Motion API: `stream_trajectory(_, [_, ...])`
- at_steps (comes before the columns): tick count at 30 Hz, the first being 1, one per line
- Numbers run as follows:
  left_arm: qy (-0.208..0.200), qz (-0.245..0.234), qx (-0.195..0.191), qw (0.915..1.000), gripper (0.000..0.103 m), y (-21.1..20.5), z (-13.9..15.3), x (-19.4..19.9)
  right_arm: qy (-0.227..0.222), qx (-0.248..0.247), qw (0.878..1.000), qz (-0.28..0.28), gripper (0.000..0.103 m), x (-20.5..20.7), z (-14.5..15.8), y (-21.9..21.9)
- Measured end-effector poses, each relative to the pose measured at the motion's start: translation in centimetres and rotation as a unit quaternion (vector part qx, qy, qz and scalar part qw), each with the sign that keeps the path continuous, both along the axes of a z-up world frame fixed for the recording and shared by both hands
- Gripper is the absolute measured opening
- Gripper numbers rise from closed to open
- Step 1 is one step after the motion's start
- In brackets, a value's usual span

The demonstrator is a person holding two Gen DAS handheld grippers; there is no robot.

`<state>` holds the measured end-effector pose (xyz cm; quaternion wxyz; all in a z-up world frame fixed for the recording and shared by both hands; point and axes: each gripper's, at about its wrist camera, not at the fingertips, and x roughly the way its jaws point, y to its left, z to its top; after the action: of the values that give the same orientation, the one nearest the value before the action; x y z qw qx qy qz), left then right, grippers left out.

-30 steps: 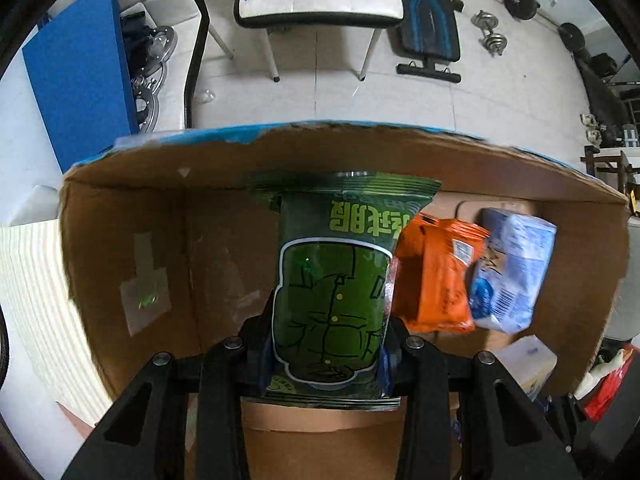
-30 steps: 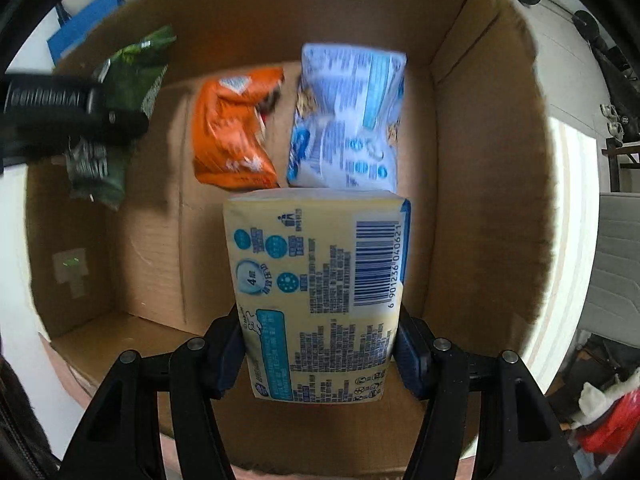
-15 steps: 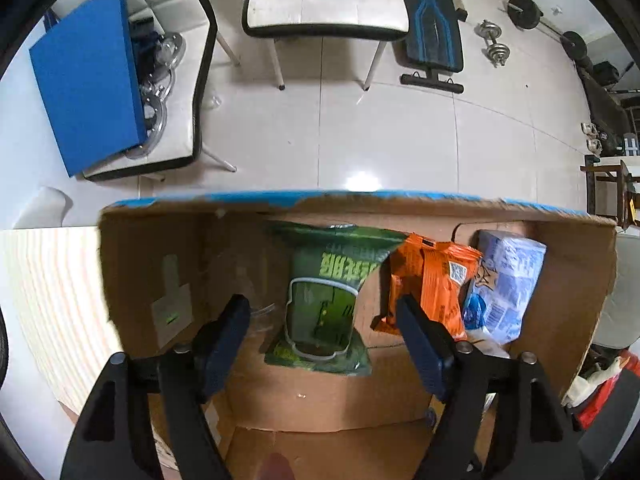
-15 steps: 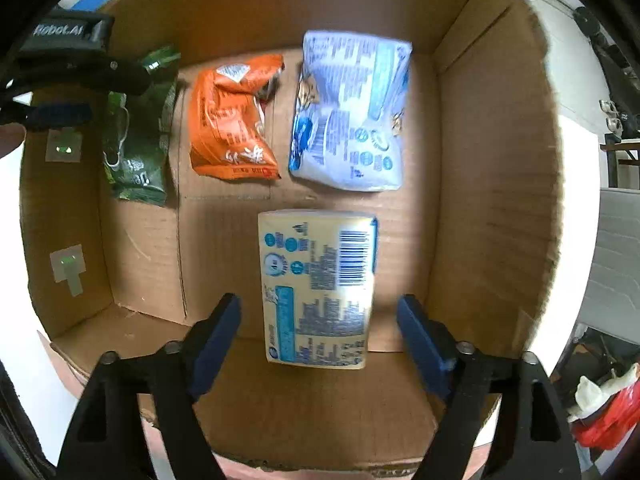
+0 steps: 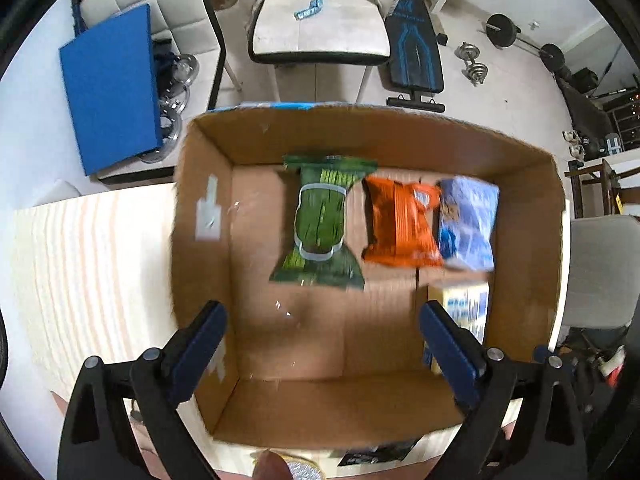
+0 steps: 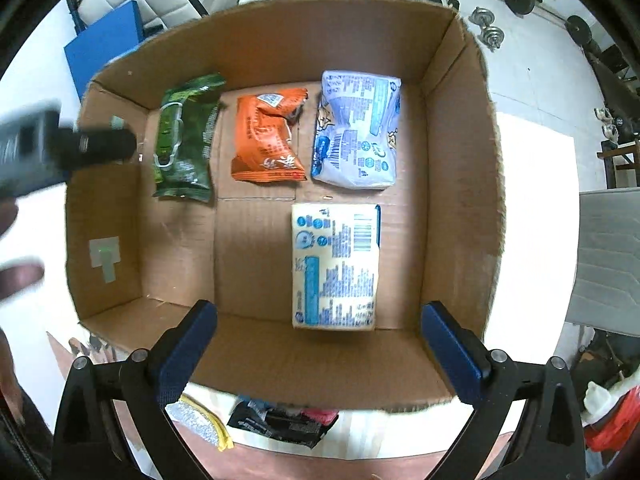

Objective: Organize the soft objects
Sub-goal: 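Lower both held items into the box and open both grippers, then grasp the silver pouch with the left gripper while the right grasps the red bag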

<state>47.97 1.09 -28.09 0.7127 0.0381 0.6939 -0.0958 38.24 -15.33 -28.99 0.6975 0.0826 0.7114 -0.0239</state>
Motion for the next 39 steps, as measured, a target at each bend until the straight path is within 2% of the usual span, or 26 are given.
stream_trajectory(3, [-0.034, -0.005, 0.013, 0.9993, 0.098, 0.5, 1.9, -2.4, -0.017, -0.003, 1.0, 0.0, 0.103, -0.7, 1.3, 0.3])
stream_trajectory(7, [-0.046, 0.013, 0.007, 0.9988, 0.098, 1.5, 3.7, -4.7, -0.037, -0.005, 0.999, -0.002, 0.103, -2.0, 3.2, 0.9])
stream_trajectory(12, [-0.084, 0.007, 0.011, 0.9964, 0.098, 2.1, 7.0, -7.0, -0.068, -0.002, 0.998, 0.004, 0.103, -3.6, 5.9, 1.3])
stream_trajectory(15, [-0.089, 0.02, -0.007, 0.9958, 0.098, 3.8, 8.4, -9.8, -0.099, 0.013, 0.994, 0.043, 0.103, -5.8, 8.0, 2.3])
stream_trajectory(18, [-0.085, 0.056, -0.036, 0.9942, 0.098, 6.6, 7.9, -13.7, -0.117, 0.003, 0.985, 0.13, 0.103, -10.0, 8.3, 4.7])
stream_trajectory(21, [-0.044, 0.1, -0.044, 0.9931, 0.098, 9.7, 4.1, -18.7, -0.094, -0.035, 0.975, 0.2, 0.103, -13.1, 5.6, 6.5])
stream_trajectory(24, [0.034, 0.141, -0.063, 0.9875, 0.097, 11.6, -1.5, -22.6, -0.048, -0.065, 0.964, 0.252, 0.098, -14.7, 0.3, 7.8])
stream_trajectory(26, [0.092, 0.166, -0.078, 0.9788, 0.093, 12.5, -5.5, -24.4, -0.018, -0.075, 0.96, 0.27, 0.078, -14.8, -3.4, 8.2])
stream_trajectory(28, [0.128, 0.181, -0.087, 0.9712, 0.087, 12.8, -8.6, -25.7, -0.011, -0.095, 0.954, 0.285, 0.072, -14.6, -6.4, 8.7])
stream_trajectory(30, [0.141, 0.195, -0.081, 0.9672, 0.086, 13.1, -10.6, -26.5, -0.015, -0.108, 0.947, 0.301, 0.072, -14.4, -8.1, 9.2])
stream_trajectory(32, [0.163, 0.219, -0.094, 0.9575, 0.086, 13.6, -12.8, -26.9, -0.012, -0.115, 0.942, 0.315, 0.072, -14.0, -9.6, 9.7])
stream_trajectory(35, [0.179, 0.244, -0.111, 0.9466, 0.086, 14.0, -14.5, -27.2, -0.001, -0.116, 0.937, 0.33, 0.072, -13.6, -11.3, 10.3])
stream_trajectory(39, [0.186, 0.263, -0.115, 0.9396, 0.086, 14.0, -15.9, -26.8, 0.015, -0.108, 0.94, 0.322, 0.072, -13.3, -12.7, 10.3])
